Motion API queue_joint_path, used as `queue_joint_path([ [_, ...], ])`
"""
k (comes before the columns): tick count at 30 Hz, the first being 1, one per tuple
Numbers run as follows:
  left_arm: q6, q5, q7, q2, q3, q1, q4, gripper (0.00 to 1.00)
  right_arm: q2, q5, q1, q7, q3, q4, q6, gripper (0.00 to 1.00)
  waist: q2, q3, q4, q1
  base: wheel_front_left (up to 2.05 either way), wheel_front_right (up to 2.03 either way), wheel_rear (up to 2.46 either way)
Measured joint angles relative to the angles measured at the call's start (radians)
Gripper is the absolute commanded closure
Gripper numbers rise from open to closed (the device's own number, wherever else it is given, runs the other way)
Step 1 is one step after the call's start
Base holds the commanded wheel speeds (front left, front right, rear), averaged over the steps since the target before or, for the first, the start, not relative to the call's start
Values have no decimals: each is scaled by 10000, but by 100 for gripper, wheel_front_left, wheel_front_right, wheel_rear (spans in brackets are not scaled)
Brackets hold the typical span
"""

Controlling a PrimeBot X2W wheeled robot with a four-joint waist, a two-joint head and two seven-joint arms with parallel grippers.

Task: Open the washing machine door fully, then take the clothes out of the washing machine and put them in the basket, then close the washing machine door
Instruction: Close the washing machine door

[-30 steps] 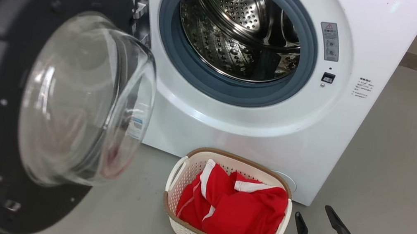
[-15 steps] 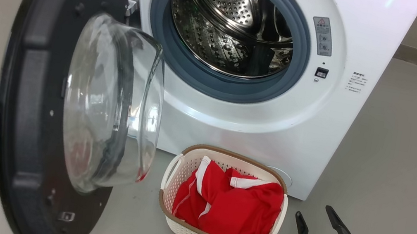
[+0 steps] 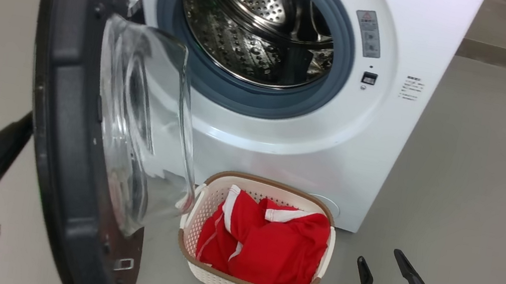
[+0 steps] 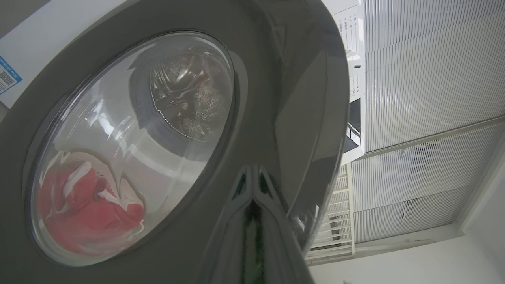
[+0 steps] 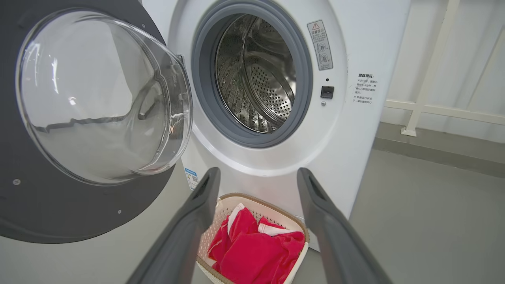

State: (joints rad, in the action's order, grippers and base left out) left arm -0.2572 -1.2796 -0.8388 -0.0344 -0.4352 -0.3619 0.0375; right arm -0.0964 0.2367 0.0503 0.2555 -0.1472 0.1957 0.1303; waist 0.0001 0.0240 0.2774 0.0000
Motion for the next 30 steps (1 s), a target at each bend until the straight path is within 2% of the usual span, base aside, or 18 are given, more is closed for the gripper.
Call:
queue_joint_path([
  [13, -4, -525, 502, 6, 560, 595, 96, 100, 0, 10, -34, 0, 17, 13, 0, 0, 0, 114, -580, -1, 0, 0, 0],
  [23, -4, -698, 867, 12, 704, 819, 173, 98, -4, 10, -29, 0, 10, 17, 0, 0, 0, 254, -621, 0, 0, 0, 0],
  [25, 13, -696, 1034, 15, 696, 850, 201, 71, -4, 10, -28, 0, 4, 21, 0, 0, 0, 265, -593, 0, 0, 0, 0],
  [26, 48, -694, 1143, 21, 688, 904, 232, 54, -4, 10, -28, 0, -4, 29, 0, 0, 0, 272, -583, 0, 0, 0, 0],
  [27, 198, -665, 1283, 29, 679, 966, 261, 4, -4, 10, -27, 0, -12, 33, 0, 0, -1, 279, -573, 0, 0, 0, 0],
  [28, 395, -577, 1411, 21, 685, 1022, 293, 0, -2, 10, -27, 0, -15, 35, 0, 0, 0, 285, -565, 0, 0, 0, 0],
  [30, 928, -140, 1737, -100, 765, 1197, 345, 0, 0, 10, -27, 0, -15, 38, 0, 0, -1, 295, -551, 0, 0, 0, 0],
])
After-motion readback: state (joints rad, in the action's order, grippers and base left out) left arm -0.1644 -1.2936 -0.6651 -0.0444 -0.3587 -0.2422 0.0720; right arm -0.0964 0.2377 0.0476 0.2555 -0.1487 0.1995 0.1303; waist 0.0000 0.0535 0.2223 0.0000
